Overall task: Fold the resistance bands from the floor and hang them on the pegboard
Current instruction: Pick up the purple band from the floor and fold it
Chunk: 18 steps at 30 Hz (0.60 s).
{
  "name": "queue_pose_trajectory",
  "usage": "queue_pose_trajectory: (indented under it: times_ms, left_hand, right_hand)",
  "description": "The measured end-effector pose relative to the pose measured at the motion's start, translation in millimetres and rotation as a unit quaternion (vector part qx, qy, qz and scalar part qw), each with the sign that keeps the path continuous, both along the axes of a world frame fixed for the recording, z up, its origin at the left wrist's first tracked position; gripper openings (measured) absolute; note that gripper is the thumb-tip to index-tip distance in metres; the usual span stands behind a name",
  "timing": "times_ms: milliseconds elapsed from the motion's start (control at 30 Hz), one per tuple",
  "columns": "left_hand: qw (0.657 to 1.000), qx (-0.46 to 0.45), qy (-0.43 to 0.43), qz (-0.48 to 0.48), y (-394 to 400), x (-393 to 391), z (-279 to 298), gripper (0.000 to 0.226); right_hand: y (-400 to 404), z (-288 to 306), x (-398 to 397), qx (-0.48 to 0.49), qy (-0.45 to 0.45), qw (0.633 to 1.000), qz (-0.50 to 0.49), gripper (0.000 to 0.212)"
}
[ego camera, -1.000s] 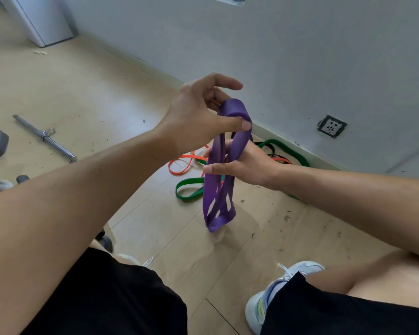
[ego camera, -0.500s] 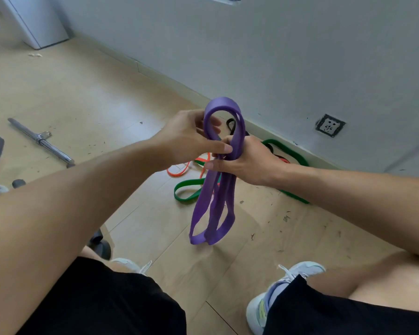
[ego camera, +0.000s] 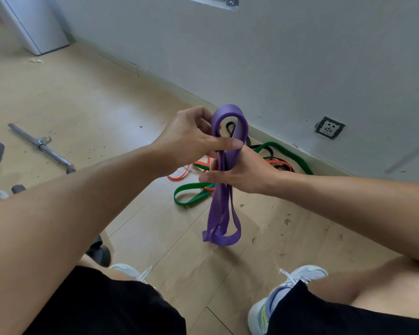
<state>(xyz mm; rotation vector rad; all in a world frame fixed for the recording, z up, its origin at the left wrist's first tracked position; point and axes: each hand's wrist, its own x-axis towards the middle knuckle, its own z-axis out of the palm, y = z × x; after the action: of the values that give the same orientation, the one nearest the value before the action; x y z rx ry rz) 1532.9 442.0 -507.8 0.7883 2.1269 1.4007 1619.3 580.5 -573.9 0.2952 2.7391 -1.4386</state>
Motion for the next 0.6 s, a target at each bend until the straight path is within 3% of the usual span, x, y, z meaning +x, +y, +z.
queue_pose_trajectory:
  times_ms: [100, 200, 267, 367, 400, 433, 533, 600]
  left_hand:
    - [1.0, -0.019, -0.005, 0.0, 5, 1, -5, 0.064]
    - [0.994, -0.087, -0.001, -0.07, 4, 1, -11, 0.08]
    - [0.988, -0.103, -0.045, -0.11, -1, -6, -13, 0.08]
    - [0.972, -0.144, -0.138, -0.126, -15, -24, -26, 0.127]
    - [0.966, -0.162, -0.147, -0.136, -18, -27, -31, 0.133]
    - [0.963, -0.173, -0.146, -0.148, -20, -28, -35, 0.126]
    - [0.966, -0.134, -0.146, -0.164, -15, -21, -40, 0.064]
    - [0.972, -0.097, -0.143, -0.161, -10, -13, -39, 0.04]
  right_hand:
    - [-1, 2, 1, -0.028, 0.019, 0.999, -0.013, 0.028]
    - [0, 8, 2, -0.083, 0.03, 0.996, -0.019, 0.008]
    - [1, 13, 0, -0.092, 0.039, 0.994, -0.047, 0.009]
    - [0, 20, -4, -0.16, 0.071, 0.977, -0.118, 0.019]
    - [0, 22, -6, -0.192, 0.087, 0.967, -0.14, 0.02]
    - [-1, 26, -7, -0.217, 0.102, 0.958, -0.156, 0.02]
    - [-3, 43, -10, -0.286, 0.142, 0.932, -0.172, 0.02]
    - [-2, 54, -12, -0.355, 0.145, 0.907, -0.172, 0.02]
